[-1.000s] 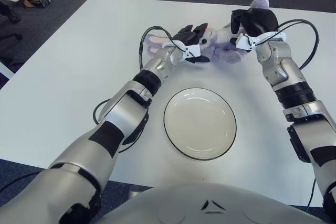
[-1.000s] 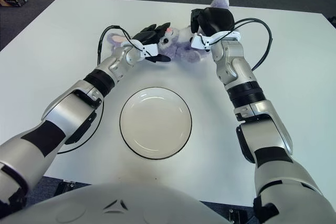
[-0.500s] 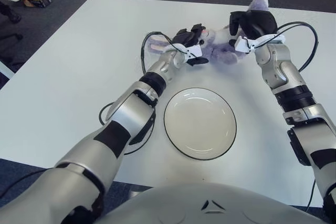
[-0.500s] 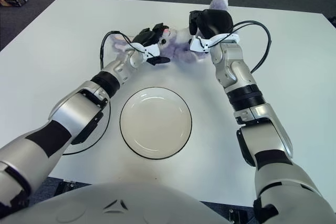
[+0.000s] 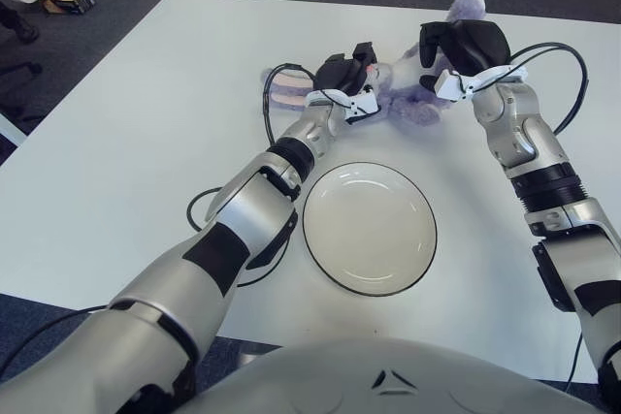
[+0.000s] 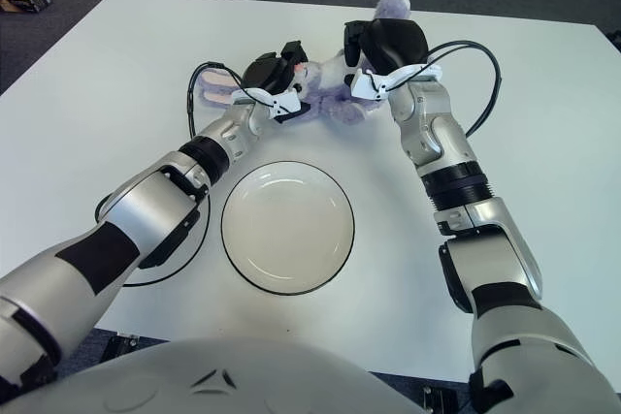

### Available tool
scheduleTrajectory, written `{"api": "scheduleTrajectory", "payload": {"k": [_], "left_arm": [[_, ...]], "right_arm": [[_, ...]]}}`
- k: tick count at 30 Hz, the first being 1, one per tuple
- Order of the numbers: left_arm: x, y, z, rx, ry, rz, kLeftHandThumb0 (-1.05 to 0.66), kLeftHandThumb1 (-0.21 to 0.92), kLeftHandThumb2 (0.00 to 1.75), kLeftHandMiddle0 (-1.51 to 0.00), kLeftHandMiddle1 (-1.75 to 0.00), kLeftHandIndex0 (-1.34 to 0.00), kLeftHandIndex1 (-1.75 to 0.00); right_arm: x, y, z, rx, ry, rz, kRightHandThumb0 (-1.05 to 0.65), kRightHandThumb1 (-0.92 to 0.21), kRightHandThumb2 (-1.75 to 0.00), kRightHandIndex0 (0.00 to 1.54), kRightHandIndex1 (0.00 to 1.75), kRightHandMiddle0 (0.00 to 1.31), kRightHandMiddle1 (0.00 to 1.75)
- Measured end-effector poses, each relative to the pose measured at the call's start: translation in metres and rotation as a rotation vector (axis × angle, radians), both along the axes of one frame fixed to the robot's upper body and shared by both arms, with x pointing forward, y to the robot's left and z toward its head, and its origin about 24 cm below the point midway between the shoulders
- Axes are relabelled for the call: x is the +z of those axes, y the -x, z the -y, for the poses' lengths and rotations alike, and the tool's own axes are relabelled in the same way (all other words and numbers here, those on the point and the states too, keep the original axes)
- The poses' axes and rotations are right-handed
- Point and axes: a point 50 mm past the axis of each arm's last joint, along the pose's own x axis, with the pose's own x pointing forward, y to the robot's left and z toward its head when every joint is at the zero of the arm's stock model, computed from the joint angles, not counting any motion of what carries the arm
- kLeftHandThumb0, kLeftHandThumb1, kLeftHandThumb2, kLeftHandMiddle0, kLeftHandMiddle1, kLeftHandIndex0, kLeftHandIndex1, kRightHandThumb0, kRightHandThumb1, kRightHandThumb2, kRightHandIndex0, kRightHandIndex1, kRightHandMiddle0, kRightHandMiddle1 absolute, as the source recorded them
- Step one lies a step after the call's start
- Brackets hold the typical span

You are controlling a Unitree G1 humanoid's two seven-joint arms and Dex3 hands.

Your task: Put the doll into the plate.

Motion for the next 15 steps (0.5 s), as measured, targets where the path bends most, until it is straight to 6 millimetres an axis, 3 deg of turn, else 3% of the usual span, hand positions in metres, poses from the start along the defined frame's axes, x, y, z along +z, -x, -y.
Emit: {"api": "scheduleTrajectory", "payload": {"k": [12, 15], "left_arm": [[-0.006, 0.003, -0.005, -0.016, -0.162, 0.153, 0.0, -0.03, 1.58, -0.89, -1.35, -0.81, -1.75], [-0.007, 0.003, -0.005, -0.022, -0.189, 0.177, 0.0, 0.03, 1.61, -0.74, -1.64, -0.72, -1.75]], "right_arm": [[0.008, 0.014, -0.001, -0.017, -0.083, -0.09, -0.57, -0.09, -1.6, 1.33, 1.75, 0.8, 1.75], [0.008, 0.016, -0.002, -0.019, -0.091, -0.106, -0.57, -0.09, -1.59, 1.33, 1.75, 0.8, 1.75]]}}
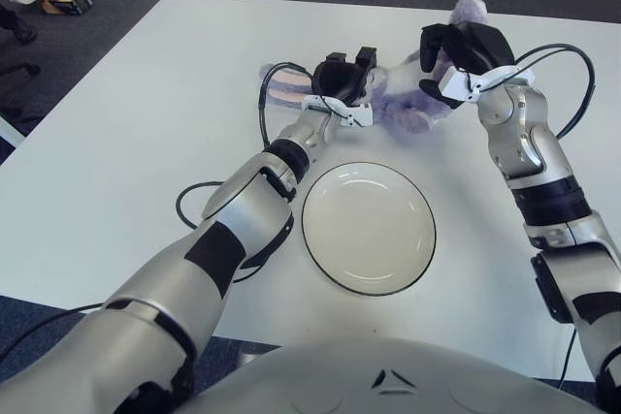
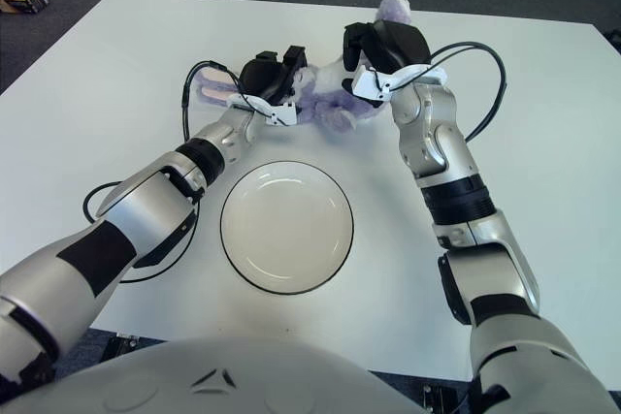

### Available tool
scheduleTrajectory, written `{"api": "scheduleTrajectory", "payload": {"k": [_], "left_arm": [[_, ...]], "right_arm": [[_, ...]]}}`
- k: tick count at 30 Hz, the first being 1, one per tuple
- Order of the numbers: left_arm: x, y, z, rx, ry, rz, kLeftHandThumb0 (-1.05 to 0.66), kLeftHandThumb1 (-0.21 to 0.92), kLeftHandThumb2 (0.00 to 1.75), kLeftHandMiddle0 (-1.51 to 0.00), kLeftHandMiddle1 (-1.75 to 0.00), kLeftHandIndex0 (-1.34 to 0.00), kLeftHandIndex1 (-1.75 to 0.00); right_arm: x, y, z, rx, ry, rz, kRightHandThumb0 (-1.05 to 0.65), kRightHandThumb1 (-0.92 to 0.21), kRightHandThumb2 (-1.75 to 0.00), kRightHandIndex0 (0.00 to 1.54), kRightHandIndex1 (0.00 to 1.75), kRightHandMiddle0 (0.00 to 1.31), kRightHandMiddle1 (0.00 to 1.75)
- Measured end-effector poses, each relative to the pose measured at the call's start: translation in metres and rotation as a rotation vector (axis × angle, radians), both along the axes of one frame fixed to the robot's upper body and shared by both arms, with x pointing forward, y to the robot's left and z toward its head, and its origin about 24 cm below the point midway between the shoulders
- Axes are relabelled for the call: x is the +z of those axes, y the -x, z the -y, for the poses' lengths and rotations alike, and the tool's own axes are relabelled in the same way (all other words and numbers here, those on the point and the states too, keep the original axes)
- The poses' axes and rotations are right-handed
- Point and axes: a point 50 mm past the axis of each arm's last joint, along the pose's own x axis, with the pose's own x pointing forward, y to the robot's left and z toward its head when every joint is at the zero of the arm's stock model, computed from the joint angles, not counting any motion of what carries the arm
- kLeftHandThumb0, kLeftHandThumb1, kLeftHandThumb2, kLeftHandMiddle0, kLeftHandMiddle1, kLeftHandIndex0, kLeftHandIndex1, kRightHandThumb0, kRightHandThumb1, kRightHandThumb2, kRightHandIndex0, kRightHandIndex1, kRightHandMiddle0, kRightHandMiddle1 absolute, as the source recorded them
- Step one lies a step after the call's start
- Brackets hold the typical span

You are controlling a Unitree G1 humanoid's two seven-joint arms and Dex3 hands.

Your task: Put the doll into the plate.

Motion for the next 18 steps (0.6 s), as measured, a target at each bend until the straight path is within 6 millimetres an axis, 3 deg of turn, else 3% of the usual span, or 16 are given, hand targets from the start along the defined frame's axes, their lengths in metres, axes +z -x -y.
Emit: {"api": "scheduleTrajectory", "payload": {"k": [3, 6, 9, 18], "left_arm": [[-0.001, 0.0, 0.0, -0.007, -0.03, 0.017, 0.0, 0.06, 1.6, -0.69, -1.71, -0.69, -1.75], [-0.001, 0.001, 0.0, -0.018, -0.072, 0.037, 0.0, -0.01, 1.57, -0.89, -1.38, -0.76, -1.75], [-0.001, 0.0, 0.0, -0.028, -0.108, 0.055, 0.0, -0.05, 1.58, -0.97, -1.27, -0.8, -1.75], [0.0, -0.003, -0.011, -0.044, -0.105, 0.066, 0.0, -0.1, 1.62, -1.07, -1.23, -0.78, -1.75]], "right_arm": [[0.0, 0.001, 0.0, -0.001, -0.002, -0.012, -0.56, -0.11, -1.58, 1.32, 1.75, 0.79, 1.75], [0.001, 0.001, 0.0, 0.0, -0.006, -0.023, -0.56, -0.11, -1.57, 1.32, 1.75, 0.78, 1.75], [0.002, 0.001, 0.0, 0.0, -0.01, -0.026, -0.56, -0.11, -1.57, 1.32, 1.75, 0.78, 1.75], [0.001, 0.002, 0.002, 0.009, -0.031, -0.031, -0.56, -0.11, -1.57, 1.32, 1.75, 0.78, 1.75]]}}
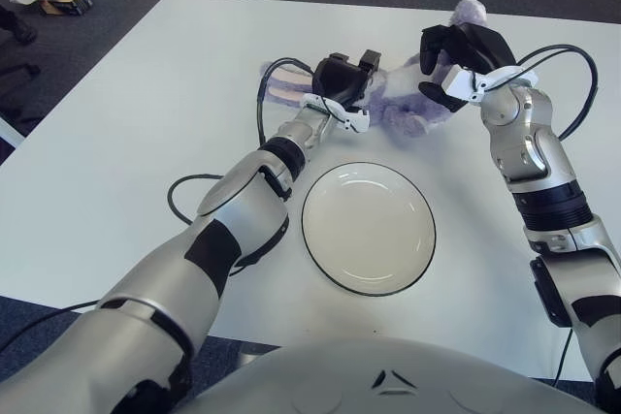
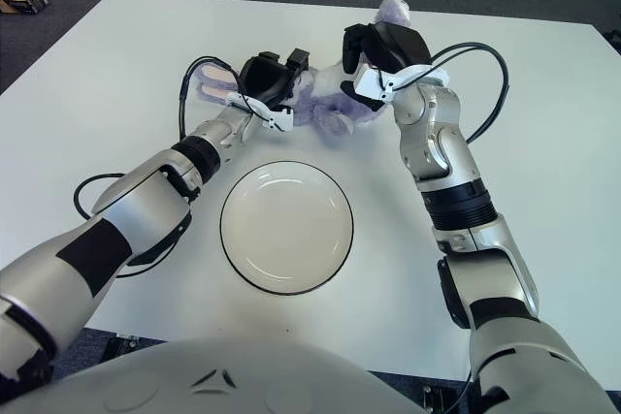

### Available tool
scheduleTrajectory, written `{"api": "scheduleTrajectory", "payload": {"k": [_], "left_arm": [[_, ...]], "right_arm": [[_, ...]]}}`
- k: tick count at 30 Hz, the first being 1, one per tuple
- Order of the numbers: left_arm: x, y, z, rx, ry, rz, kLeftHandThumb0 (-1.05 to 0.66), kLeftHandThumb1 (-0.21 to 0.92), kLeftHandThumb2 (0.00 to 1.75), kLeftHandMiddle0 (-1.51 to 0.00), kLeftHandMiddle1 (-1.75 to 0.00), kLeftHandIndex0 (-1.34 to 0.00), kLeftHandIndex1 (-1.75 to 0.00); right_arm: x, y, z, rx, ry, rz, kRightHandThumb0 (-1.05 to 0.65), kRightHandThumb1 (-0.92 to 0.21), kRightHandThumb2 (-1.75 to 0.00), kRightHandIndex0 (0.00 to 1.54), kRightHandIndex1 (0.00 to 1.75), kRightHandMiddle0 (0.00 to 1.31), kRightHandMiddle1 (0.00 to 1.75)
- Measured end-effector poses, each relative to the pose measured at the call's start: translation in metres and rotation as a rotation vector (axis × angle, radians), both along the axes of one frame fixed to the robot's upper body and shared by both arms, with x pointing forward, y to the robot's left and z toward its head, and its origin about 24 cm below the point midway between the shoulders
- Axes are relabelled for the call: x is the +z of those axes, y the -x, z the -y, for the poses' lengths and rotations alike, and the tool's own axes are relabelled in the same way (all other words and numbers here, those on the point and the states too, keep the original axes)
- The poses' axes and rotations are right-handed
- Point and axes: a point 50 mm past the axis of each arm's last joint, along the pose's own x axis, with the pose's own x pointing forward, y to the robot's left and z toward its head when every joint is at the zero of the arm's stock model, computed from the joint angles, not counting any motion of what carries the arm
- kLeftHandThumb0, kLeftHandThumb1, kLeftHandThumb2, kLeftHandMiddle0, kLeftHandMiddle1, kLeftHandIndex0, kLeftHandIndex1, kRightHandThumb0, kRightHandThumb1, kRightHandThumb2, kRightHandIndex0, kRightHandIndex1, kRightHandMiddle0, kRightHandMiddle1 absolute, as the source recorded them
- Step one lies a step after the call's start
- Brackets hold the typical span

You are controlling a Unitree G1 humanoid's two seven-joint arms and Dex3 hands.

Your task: Put the doll into the plate.

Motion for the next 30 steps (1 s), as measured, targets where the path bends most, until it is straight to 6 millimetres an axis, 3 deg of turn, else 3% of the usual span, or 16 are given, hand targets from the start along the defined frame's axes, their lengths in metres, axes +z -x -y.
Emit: {"api": "scheduleTrajectory", "payload": {"k": [11, 22, 30], "left_arm": [[0.009, -0.013, -0.032, 0.034, 0.121, -0.083, 0.0, -0.1, 1.72, -0.99, -1.52, -0.71, -1.75], [0.029, -0.025, -0.071, 0.119, 0.222, -0.045, 0.0, -0.09, 1.7, -0.98, -1.53, -0.7, -1.75], [0.043, -0.027, -0.08, 0.14, 0.296, 0.02, 0.0, -0.11, 1.72, -0.99, -1.53, -0.73, -1.75]], "right_arm": [[-0.005, 0.001, 0.003, 0.033, -0.04, -0.018, -0.56, -0.11, -1.57, 1.33, 1.75, 0.78, 1.75], [-0.008, 0.0, 0.014, 0.017, -0.041, -0.019, -0.57, -0.09, -1.59, 1.35, 1.75, 0.8, 1.75], [-0.008, -0.001, 0.017, 0.002, -0.029, -0.002, -0.57, -0.08, -1.6, 1.37, 1.75, 0.81, 1.75]]}}
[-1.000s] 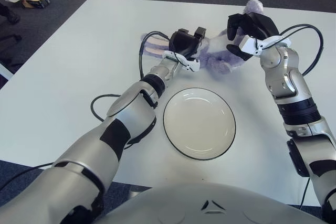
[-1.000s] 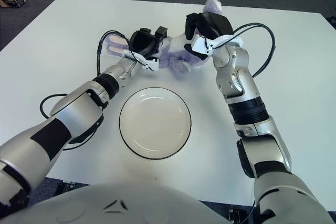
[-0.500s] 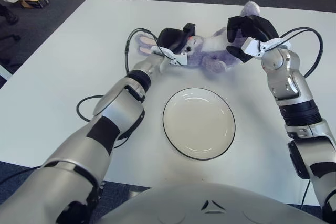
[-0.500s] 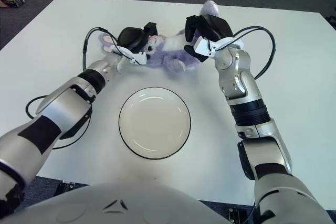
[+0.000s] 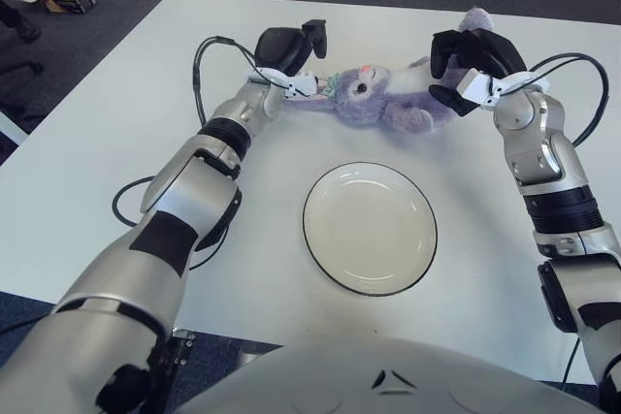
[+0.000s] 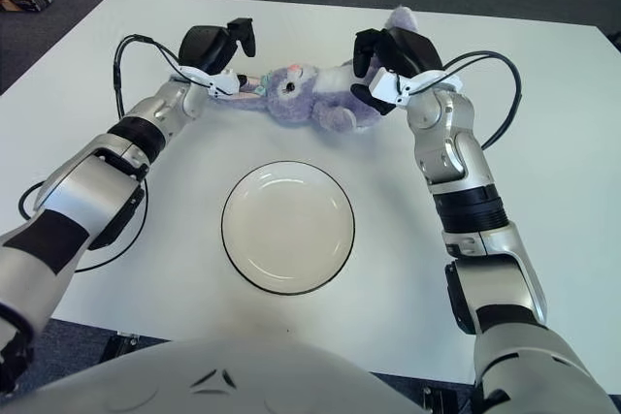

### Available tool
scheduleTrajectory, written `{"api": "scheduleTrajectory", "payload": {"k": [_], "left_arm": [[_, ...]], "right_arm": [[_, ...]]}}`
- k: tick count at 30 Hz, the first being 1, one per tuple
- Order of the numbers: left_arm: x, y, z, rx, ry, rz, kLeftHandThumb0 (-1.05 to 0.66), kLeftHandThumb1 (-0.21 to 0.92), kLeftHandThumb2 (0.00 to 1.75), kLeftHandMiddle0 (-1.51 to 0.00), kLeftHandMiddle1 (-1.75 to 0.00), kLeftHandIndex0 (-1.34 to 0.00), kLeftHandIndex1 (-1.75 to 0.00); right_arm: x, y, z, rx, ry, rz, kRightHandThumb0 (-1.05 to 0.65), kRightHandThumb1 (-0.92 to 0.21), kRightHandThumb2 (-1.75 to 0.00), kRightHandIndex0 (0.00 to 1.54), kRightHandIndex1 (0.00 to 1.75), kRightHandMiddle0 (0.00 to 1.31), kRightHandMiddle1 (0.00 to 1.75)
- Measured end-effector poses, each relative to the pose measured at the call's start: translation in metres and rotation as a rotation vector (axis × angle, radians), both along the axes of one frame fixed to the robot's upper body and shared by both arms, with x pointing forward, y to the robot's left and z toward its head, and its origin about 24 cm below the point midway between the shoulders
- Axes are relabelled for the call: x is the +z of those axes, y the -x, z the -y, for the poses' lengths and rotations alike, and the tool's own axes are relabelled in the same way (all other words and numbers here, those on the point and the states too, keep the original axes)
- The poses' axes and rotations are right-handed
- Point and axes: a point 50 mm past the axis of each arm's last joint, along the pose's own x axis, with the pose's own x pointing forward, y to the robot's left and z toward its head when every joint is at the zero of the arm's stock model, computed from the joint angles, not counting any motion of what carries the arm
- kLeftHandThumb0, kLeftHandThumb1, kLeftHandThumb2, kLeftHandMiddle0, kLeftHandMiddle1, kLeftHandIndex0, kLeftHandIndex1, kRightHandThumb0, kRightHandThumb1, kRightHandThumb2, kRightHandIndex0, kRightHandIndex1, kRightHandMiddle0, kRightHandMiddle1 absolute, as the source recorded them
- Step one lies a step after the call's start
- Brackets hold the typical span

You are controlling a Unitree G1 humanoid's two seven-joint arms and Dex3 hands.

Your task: Put the doll into the plate.

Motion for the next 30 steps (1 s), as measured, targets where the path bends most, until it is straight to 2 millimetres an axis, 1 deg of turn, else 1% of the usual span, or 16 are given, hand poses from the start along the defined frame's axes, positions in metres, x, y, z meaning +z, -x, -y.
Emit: {"api": "scheduleTrajectory", "payload": {"k": [6, 14, 20, 27, 30], "left_arm": [[0.008, 0.0, 0.003, -0.008, 0.055, 0.026, 0.0, -0.12, 1.73, -0.99, -1.53, -0.73, -1.75], [0.023, 0.003, 0.01, -0.04, 0.12, 0.088, 0.0, -0.1, 1.75, -0.95, -1.62, -0.72, -1.75], [0.024, 0.007, 0.01, -0.052, 0.144, 0.095, 0.0, -0.08, 1.75, -0.91, -1.69, -0.7, -1.75], [0.026, 0.01, 0.009, -0.064, 0.149, 0.109, 0.0, -0.05, 1.73, -0.86, -1.73, -0.68, -1.75], [0.027, 0.012, 0.008, -0.075, 0.144, 0.124, 0.0, -0.06, 1.74, -0.87, -1.74, -0.69, -1.75]], "right_arm": [[0.0, 0.0, -0.001, 0.012, 0.008, 0.018, -0.58, -0.08, -1.61, 1.37, 1.75, 0.81, 1.75], [0.003, 0.003, -0.003, 0.017, 0.006, 0.027, -0.57, -0.09, -1.6, 1.37, 1.75, 0.8, 1.75], [0.009, 0.007, -0.005, 0.008, -0.012, 0.025, -0.56, -0.11, -1.57, 1.35, 1.75, 0.78, 1.75], [0.013, 0.013, -0.009, 0.037, -0.027, 0.032, -0.56, -0.11, -1.57, 1.35, 1.75, 0.78, 1.75], [0.014, 0.014, -0.01, 0.045, -0.028, 0.03, -0.56, -0.11, -1.57, 1.34, 1.75, 0.78, 1.75]]}}
